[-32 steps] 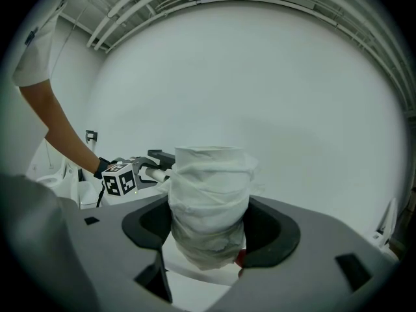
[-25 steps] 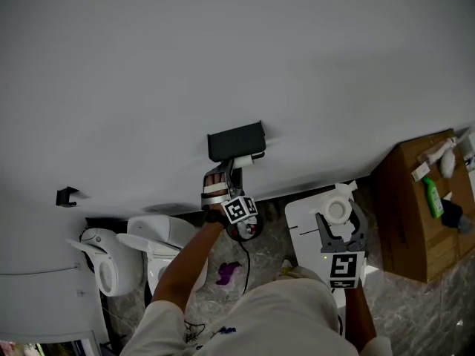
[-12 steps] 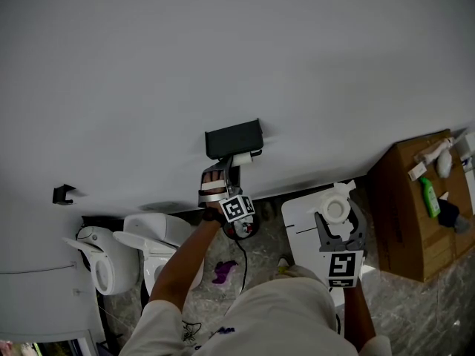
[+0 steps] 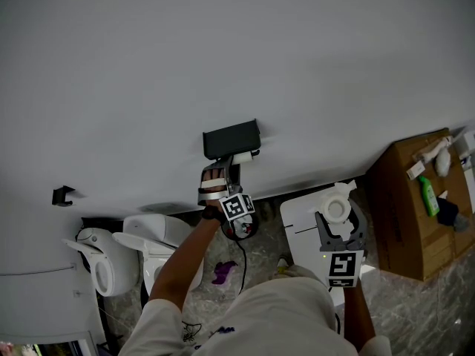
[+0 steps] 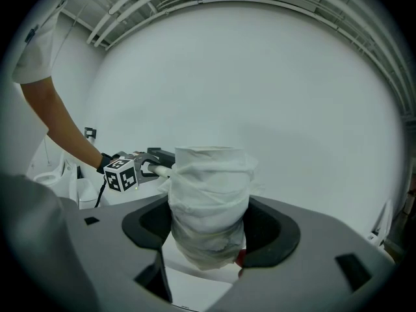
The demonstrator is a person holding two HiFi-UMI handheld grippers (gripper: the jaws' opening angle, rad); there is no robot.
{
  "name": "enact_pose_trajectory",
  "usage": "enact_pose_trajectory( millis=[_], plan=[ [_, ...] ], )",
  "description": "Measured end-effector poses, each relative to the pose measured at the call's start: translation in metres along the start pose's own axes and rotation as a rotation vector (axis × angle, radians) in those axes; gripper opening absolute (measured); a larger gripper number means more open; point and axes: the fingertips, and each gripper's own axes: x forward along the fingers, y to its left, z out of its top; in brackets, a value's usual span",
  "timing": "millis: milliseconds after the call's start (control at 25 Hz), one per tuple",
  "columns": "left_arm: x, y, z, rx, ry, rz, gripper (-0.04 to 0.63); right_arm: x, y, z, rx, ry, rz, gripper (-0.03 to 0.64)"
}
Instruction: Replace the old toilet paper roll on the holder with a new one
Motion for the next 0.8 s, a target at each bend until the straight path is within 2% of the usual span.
enact_pose_trajectory(
  millis=[360, 560, 800],
  plan=[
    [0.001, -0.002, 0.010, 0.011, -0.007, -0.017, 0.186, -0.003, -0.003, -0.001, 0.005, 0.001, -0.004, 0.311],
    [0.003, -0.004, 0.018, 0.058, -0.011, -0.021, 0.186, -0.006, -0.006, -0.005, 0.001, 0.006, -0.015, 0.311],
    [0.008, -0.005, 0.023, 0.066, -0.012, -0.031, 0.186, -0.005, -0.007, -0.005, 0.000, 0.004, -0.021, 0.311]
  ],
)
